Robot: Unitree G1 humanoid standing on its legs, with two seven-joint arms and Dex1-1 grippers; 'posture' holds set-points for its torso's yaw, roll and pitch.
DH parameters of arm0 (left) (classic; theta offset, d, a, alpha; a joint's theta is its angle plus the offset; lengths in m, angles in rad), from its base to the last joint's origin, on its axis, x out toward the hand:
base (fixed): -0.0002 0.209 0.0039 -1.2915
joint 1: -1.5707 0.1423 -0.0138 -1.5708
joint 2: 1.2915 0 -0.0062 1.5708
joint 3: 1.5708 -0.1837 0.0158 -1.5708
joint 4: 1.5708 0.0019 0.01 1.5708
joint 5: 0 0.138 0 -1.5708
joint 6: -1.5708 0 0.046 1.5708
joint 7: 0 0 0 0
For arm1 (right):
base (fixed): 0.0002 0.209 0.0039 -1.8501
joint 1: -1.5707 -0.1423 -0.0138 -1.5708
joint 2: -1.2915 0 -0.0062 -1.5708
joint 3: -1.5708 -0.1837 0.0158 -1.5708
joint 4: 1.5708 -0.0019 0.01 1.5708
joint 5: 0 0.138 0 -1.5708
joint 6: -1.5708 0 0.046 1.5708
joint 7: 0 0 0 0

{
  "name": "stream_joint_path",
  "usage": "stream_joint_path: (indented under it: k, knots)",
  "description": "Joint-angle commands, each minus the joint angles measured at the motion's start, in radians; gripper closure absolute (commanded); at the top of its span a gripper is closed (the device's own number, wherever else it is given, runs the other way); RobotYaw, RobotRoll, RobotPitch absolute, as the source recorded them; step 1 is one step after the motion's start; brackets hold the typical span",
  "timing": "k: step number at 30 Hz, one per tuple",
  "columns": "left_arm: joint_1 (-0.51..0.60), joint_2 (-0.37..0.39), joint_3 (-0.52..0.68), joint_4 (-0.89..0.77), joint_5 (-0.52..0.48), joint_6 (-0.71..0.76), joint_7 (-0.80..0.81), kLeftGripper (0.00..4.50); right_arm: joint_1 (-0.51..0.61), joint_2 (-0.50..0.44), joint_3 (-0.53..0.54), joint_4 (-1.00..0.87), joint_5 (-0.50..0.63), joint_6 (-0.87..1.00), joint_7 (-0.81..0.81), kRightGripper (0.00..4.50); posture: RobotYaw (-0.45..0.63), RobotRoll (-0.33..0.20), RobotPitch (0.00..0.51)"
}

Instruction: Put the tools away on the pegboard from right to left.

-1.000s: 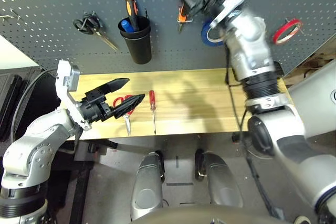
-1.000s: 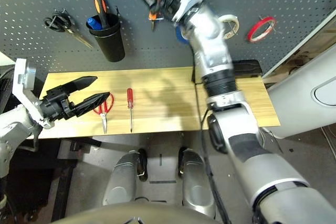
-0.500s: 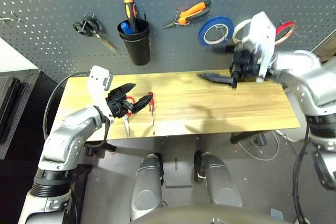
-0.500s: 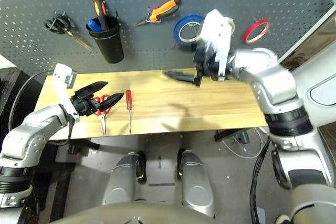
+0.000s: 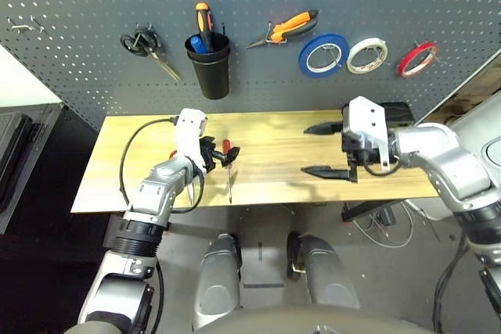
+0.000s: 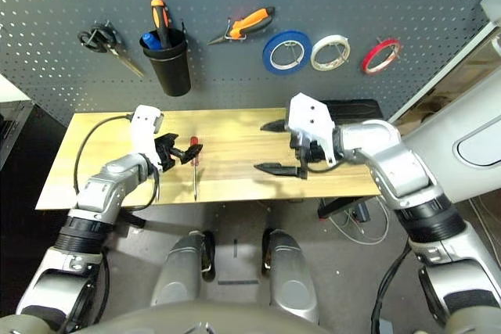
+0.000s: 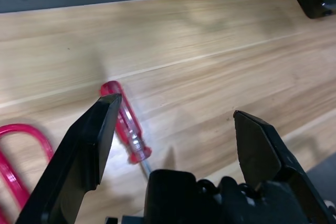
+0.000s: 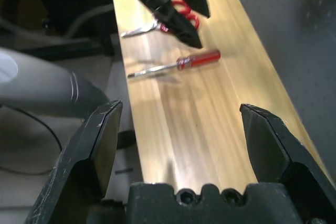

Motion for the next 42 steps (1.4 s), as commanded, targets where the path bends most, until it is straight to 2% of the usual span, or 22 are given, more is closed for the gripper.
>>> stream_joint_path:
  k: [1,6,9,13,20,26,29,36,37,42]
  knots:
    - [-0.038,-0.044,-0.011,0.118,0.052,0.003,0.055,0.0,0.028,-0.023,0.011,0.023,-0.035,-0.038,0.021,0.03,-0.1,0.0,0.094]
    - [-0.091,-0.093,0.005,0.28,0.104,-0.065,0.121,0.0,0.059,-0.032,-0.002,0.0,-0.037,-0.035,0.03,0.03,-0.13,0.0,0.109]
    - [-0.119,-0.096,0.003,0.374,0.154,-0.166,0.162,0.0,0.093,-0.05,-0.003,-0.03,-0.044,-0.035,0.034,0.03,-0.14,0.0,0.122]
    - [-0.152,-0.113,0.022,0.479,0.168,-0.222,0.182,0.0,0.139,-0.068,-0.013,-0.069,-0.035,-0.023,0.031,0.03,-0.16,0.0,0.138]
    - [-0.194,-0.155,0.044,0.62,0.178,-0.261,0.194,0.0,0.195,-0.098,-0.032,-0.125,-0.022,0.011,0.02,0.03,-0.18,0.0,0.161]
    - [-0.213,-0.173,0.052,0.732,0.197,-0.289,0.224,0.0,0.193,-0.113,-0.049,-0.147,-0.004,0.047,0.022,0.03,-0.18,0.0,0.163]
    - [-0.216,-0.177,0.051,0.768,0.203,-0.307,0.225,0.93,0.185,-0.112,-0.052,-0.143,-0.005,0.051,0.021,0.0,-0.18,0.0,0.162]
    - [-0.216,-0.18,0.065,0.779,0.199,-0.329,0.224,3.6,0.171,-0.114,-0.061,-0.104,-0.024,0.031,0.013,0.0,-0.17,0.0,0.158]
    - [-0.216,-0.179,0.068,0.775,0.198,-0.327,0.222,3.74,0.169,-0.114,-0.061,-0.097,-0.026,0.027,0.014,0.0,-0.17,0.0,0.158]
    - [-0.204,-0.172,0.088,0.695,0.183,-0.295,0.196,3.74,0.136,-0.1,-0.049,-0.043,-0.039,-0.004,0.018,0.0,-0.15,0.0,0.161]
